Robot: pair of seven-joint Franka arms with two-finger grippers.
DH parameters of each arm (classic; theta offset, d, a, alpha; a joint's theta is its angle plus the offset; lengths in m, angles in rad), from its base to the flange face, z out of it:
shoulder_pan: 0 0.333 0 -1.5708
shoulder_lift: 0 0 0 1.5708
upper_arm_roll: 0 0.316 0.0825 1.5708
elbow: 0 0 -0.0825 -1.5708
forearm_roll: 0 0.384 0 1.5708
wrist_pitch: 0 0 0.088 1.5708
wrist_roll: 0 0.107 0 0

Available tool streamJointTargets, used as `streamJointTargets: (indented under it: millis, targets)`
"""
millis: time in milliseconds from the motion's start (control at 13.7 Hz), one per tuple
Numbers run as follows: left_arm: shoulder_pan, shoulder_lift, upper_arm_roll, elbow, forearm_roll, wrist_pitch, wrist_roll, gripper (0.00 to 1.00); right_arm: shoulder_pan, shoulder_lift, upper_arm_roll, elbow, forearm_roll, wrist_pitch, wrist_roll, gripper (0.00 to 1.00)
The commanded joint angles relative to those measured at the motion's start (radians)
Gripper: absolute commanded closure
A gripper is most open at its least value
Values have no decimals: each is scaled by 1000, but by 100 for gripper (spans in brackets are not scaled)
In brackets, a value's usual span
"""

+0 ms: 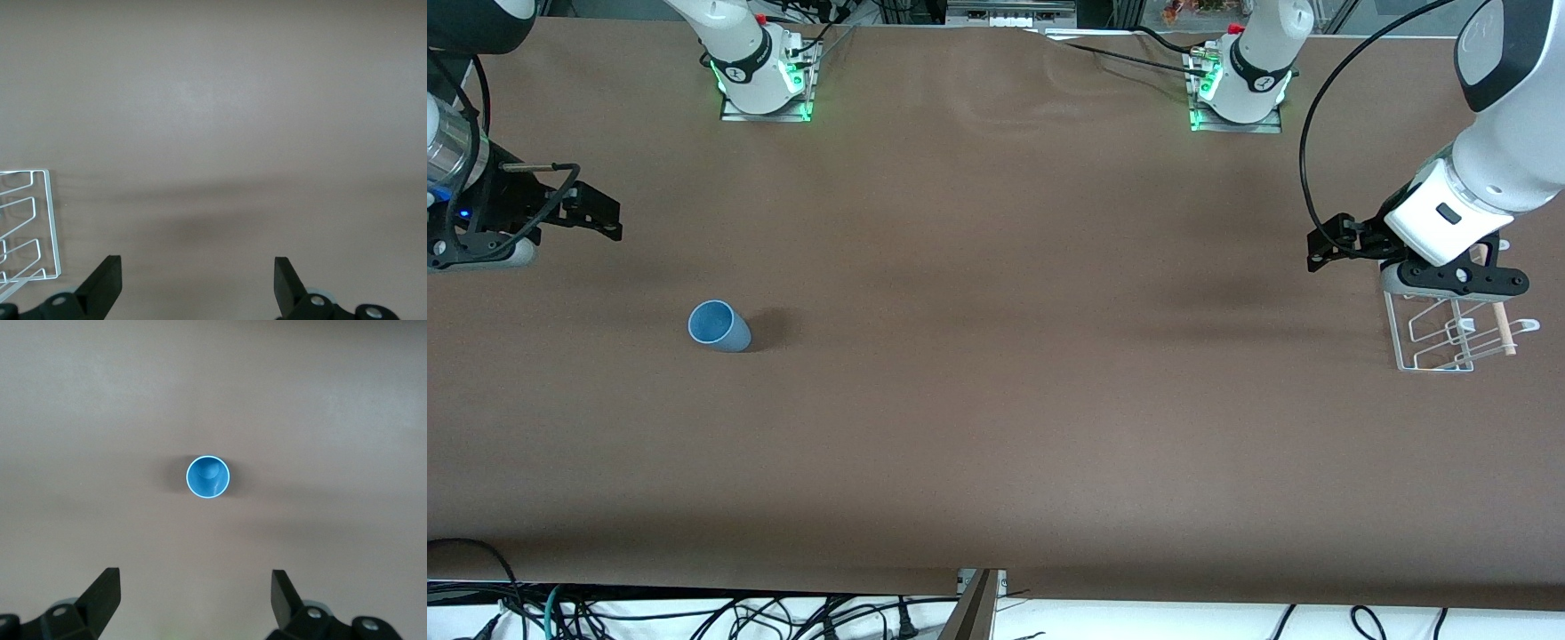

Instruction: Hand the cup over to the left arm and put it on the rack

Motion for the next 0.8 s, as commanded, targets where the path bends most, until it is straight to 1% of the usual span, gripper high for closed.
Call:
streamJointTargets:
  millis: [0, 511, 658, 731]
  targets:
    - [1, 11, -3, 27, 20, -19, -4, 0, -16, 9, 11, 16, 10, -3, 10, 0]
    - [1, 11, -3, 29, 20, -18, -2, 0, -17, 8, 11, 2, 2, 3, 15, 0]
    - [1, 11, -3, 29, 20, -18, -2, 0, -19, 8, 11, -19, -3, 22, 15, 0]
    - [1, 11, -2, 29, 20, -18, -2, 0, -19, 8, 10, -54, -7, 49, 16, 0]
